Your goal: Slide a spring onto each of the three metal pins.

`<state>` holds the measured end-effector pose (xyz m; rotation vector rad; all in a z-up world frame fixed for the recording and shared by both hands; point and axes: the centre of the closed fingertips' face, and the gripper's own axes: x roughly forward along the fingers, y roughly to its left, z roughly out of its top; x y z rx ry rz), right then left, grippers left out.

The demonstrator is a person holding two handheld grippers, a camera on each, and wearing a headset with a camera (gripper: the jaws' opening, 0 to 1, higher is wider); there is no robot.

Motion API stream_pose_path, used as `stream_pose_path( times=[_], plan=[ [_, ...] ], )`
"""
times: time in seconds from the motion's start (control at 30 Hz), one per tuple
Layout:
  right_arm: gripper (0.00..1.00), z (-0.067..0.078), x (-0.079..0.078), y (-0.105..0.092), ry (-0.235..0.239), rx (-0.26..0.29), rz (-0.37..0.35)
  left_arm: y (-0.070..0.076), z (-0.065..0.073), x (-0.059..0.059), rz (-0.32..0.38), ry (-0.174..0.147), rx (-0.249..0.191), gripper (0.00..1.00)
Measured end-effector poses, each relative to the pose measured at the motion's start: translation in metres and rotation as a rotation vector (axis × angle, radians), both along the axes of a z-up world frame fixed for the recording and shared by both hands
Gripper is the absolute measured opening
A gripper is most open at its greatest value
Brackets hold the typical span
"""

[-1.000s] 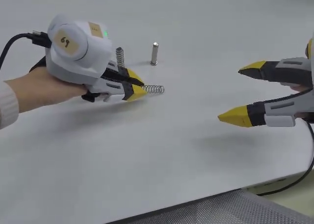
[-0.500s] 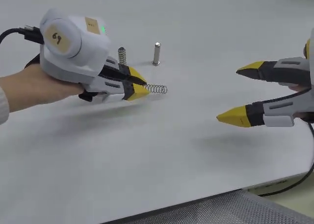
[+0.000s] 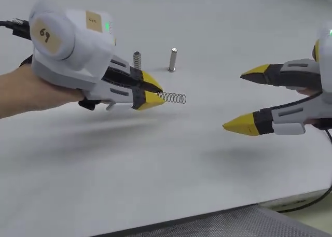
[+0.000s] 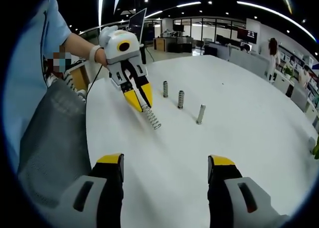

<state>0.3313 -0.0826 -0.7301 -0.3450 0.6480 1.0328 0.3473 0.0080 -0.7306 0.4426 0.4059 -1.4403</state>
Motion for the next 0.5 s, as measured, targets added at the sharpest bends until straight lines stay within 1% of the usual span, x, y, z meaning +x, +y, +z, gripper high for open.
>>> stream_pose_path(
  times=[0.13, 0.23, 0.3, 0.33, 0.4, 0.43, 0.5],
  plan=[
    [0.66, 0.002, -0.003, 0.009, -0.005, -0.008, 0.042, 0.002, 0.006, -0.008, -0.003, -0.003, -0.011, 0.01],
    [0.64, 0.003, -0.007, 0.017, -0.012, -0.026, 0.093, 0.003, 0.01, -0.016, -0.003, 0.001, -0.022, 0.01],
    [0.63, 0.005, -0.008, 0.021, -0.017, -0.034, 0.114, 0.004, 0.011, -0.019, -0.001, -0.002, -0.025, 0.01],
    [0.62, 0.005, -0.009, 0.023, -0.02, -0.038, 0.127, 0.004, 0.013, -0.022, 0.0, 0.004, -0.03, 0.01],
    [0.61, 0.007, -0.01, 0.028, -0.021, -0.035, 0.14, 0.006, 0.014, -0.026, 0.0, 0.002, -0.029, 0.01],
    [0.6, 0.007, -0.012, 0.031, -0.024, -0.045, 0.167, 0.006, 0.014, -0.027, -0.001, 0.003, -0.03, 0.01],
    [0.58, 0.006, -0.014, 0.036, -0.027, -0.056, 0.197, 0.007, 0.015, -0.03, -0.001, 0.006, -0.032, 0.01]
  ],
)
